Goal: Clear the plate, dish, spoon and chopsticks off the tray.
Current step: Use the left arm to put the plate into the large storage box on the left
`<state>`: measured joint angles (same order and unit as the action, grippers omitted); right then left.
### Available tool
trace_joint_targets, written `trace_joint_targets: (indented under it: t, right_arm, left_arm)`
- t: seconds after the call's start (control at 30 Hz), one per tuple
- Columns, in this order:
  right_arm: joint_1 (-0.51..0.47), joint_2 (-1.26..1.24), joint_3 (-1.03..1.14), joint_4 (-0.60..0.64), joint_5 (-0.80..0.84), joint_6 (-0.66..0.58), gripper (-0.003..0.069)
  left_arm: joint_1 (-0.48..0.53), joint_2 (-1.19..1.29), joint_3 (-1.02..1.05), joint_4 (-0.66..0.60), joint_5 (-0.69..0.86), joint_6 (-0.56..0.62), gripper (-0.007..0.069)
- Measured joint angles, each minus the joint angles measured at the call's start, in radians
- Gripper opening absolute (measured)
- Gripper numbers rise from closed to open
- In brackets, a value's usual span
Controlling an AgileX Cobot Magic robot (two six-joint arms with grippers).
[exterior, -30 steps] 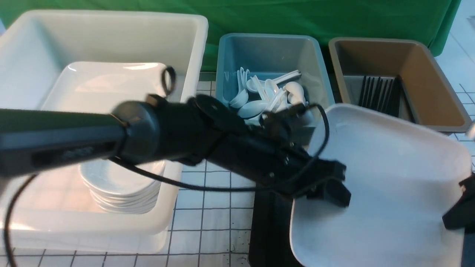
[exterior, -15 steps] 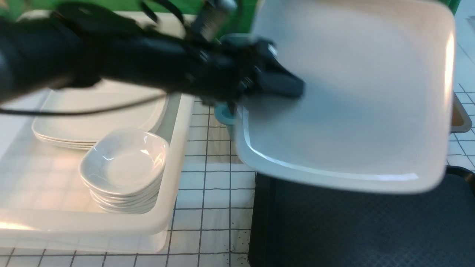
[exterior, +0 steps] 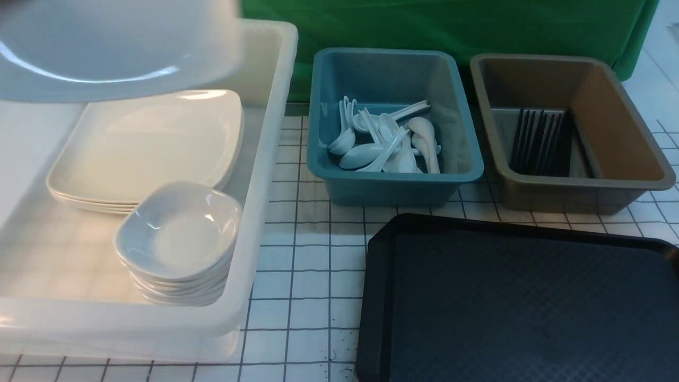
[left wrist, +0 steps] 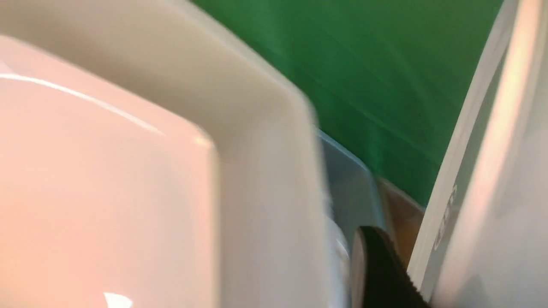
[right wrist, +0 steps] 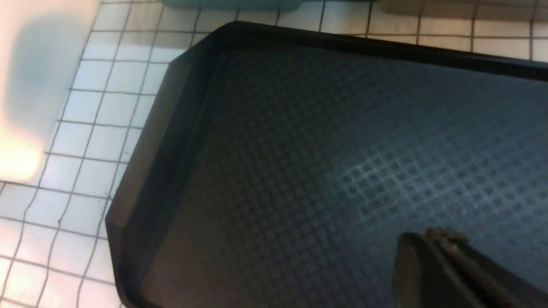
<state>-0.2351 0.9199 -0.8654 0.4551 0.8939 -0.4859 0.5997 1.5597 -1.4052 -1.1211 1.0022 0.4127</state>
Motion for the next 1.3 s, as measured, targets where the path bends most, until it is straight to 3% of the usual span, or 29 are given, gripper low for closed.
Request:
trace_joint_targets:
  t: [0.1, 0.23, 0.63, 0.83, 1.07, 1.3]
  right_arm:
    - [0.0, 0.0, 0.034, 0.01, -0.046, -0.001, 0.003]
    - [0.0, 0.0, 0.069, 0.015, -0.074, -0.001, 0.003]
    - [0.0, 0.001, 0.085, 0.033, -0.158, 0.0, 0.003]
    - [0.0, 0.002, 0.086, 0.033, -0.17, 0.003, 0.003]
    - [0.0, 0.04, 0.086, 0.033, -0.17, 0.004, 0.003]
    - [0.0, 0.07, 0.086, 0.033, -0.156, 0.004, 0.003]
  left_arm:
    - [0.066, 0.001, 0.044, 0.013, -0.065, -0.033, 0.0218]
    - [0.059, 0.001, 0.128, 0.019, -0.129, -0.054, 0.0218]
    - [-0.22, 0.03, 0.225, 0.021, -0.616, -0.099, 0.0218]
    - [-0.353, 0.12, 0.225, 0.077, -0.714, -0.113, 0.0218]
    - [-0.394, 0.24, 0.225, 0.096, -0.747, -0.252, 0.0219]
    - [-0.394, 0.278, 0.225, 0.153, -0.769, -0.268, 0.0353]
